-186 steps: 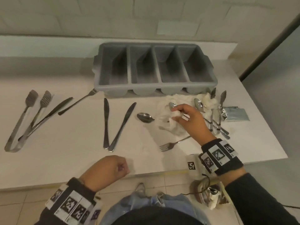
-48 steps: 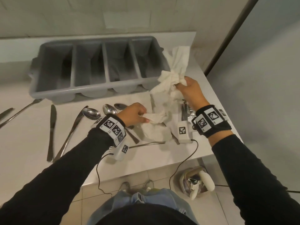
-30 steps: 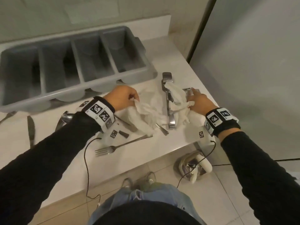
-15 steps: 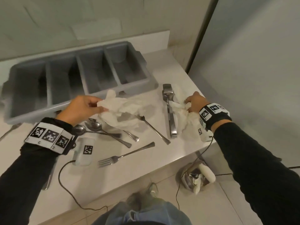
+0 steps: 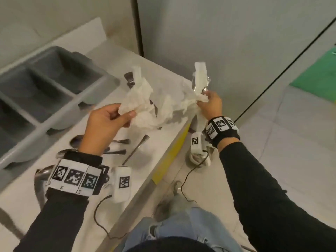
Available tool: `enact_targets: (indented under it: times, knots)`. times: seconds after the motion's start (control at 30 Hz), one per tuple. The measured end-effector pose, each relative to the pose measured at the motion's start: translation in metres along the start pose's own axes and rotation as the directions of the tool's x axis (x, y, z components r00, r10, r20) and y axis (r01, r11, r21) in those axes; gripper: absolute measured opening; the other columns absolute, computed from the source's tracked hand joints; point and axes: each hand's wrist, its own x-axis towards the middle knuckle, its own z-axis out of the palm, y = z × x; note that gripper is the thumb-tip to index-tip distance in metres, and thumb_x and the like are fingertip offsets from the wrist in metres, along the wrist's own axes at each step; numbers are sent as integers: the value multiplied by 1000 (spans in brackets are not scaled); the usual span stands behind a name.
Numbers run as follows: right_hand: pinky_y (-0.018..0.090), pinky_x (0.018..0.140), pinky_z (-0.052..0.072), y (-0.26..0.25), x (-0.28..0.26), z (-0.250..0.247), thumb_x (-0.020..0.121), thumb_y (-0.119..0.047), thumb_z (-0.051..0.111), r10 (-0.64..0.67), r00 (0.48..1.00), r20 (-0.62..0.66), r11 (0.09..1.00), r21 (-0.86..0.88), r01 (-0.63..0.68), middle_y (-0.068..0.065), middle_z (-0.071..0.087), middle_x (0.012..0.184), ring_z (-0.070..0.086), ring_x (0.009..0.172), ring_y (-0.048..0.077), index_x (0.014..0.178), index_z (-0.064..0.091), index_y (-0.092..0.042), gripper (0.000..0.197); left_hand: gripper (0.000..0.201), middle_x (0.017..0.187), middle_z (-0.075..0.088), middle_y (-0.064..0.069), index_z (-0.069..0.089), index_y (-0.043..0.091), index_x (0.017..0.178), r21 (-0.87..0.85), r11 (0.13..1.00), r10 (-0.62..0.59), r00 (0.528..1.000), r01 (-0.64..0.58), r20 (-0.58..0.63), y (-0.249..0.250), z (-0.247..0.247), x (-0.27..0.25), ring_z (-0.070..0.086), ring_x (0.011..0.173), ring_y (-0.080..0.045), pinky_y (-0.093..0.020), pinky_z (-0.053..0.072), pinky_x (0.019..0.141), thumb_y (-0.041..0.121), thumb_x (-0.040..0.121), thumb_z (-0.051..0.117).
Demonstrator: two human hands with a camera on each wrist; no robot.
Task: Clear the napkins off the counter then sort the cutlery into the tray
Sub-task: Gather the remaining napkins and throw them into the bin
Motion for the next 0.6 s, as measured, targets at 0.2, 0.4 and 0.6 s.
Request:
enact_targets:
  times: [0.2, 0.4, 0.6]
  knots:
    - [37, 98, 46, 114, -52, -77, 78, -18, 65, 267, 927, -265, 962, 128, -241, 4, 66, 114, 61, 107, 22, 123, 57, -16, 46, 16, 61, 66, 6, 69, 8, 95, 131, 983, -165, 924, 126, 346, -52, 144, -1, 59, 45, 7, -10, 52, 55, 6, 80, 69]
    - [36, 89, 47, 259, -77, -92, 84, -13, 56, 565, 746, -352, 823, 172, -541, 9, 64, 114, 60, 103, 27, 117, 52, -13, 34, 14, 66, 53, -7, 55, 7, 87, 389, 801, -588, 720, 455, 368, -192, 279, 18, 48, 23, 3, -9, 44, 34, -1, 81, 65]
    - [38, 86, 49, 413, -50, -31, 86, -18, 56, 717, 657, -232, 694, 147, -705, 12, 65, 113, 61, 102, 34, 116, 49, -12, 31, 21, 91, 66, -23, 47, 12, 73, 490, 701, -699, 635, 519, 327, -369, 407, 87, 67, 75, -31, -38, 60, 81, -3, 80, 61]
